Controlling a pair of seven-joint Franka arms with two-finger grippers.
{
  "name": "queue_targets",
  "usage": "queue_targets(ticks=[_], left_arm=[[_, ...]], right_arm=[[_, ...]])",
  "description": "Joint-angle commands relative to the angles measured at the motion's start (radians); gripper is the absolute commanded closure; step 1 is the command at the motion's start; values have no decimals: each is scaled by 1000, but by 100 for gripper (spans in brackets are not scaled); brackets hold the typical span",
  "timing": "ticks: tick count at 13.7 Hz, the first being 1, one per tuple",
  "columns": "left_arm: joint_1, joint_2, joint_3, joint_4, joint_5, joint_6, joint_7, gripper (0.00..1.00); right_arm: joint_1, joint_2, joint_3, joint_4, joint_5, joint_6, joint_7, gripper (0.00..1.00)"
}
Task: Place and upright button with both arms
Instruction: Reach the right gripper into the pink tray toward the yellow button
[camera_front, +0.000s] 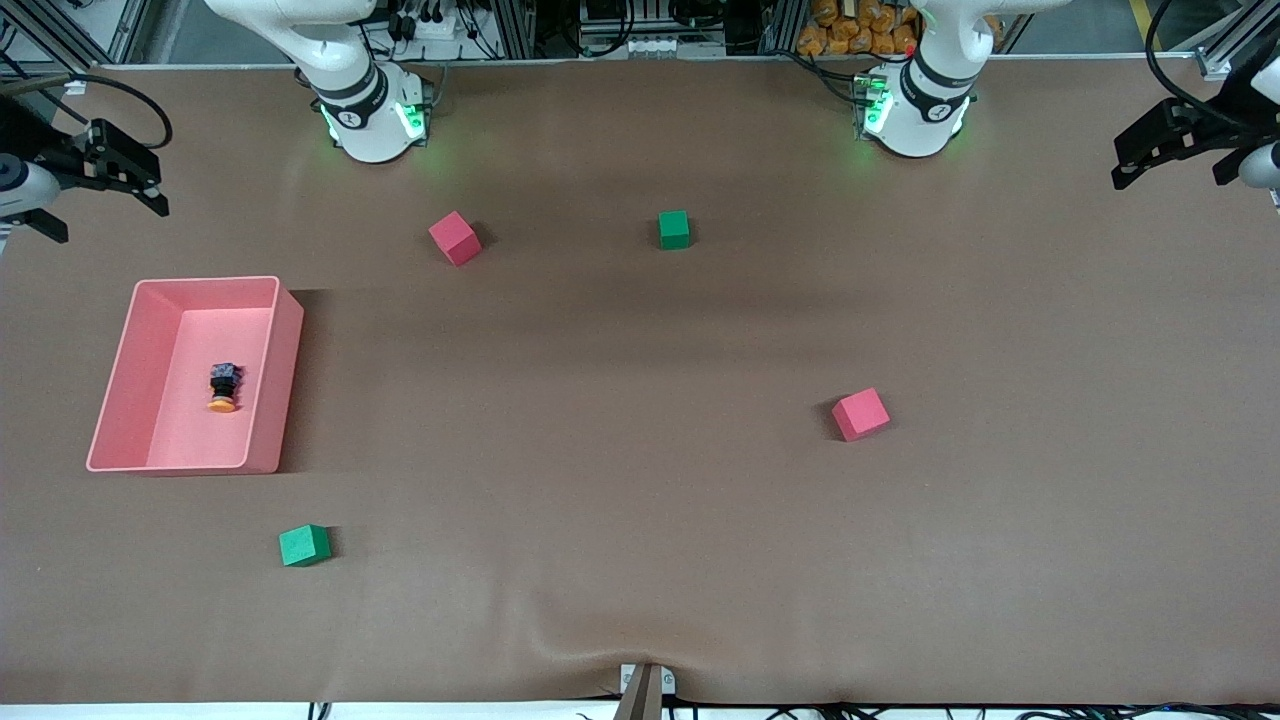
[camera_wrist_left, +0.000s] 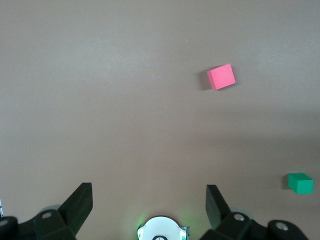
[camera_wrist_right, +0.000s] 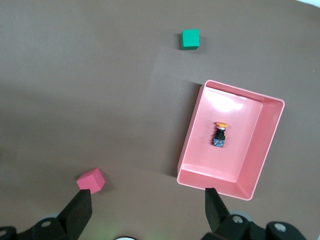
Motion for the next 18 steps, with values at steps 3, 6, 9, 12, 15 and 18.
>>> queue_targets(ticks=[3,6,9,12,15,18], left_arm=[[6,18,-5,27,-1,-3,5,0],[-2,25,-7,29,13,-3,13,0],[-5,40,-13,27,15,-3,17,0],[-10,45,-16,27,13,-3,22,0],[-30,43,-16,29,13,-3,17,0],[-28,43,-16,27,13,-3,20,0]], right_arm=[[-16,11,12,21,19,-9,46,0],[-16,12,12,22,19,-2,41,0],[-22,32,12,27,4,-2,31,0],[-39,75,8,31,-14,1,32,0],[-92,164,7,25,-19,107,32,0],[-194,257,5,7,-18,120,28,0]])
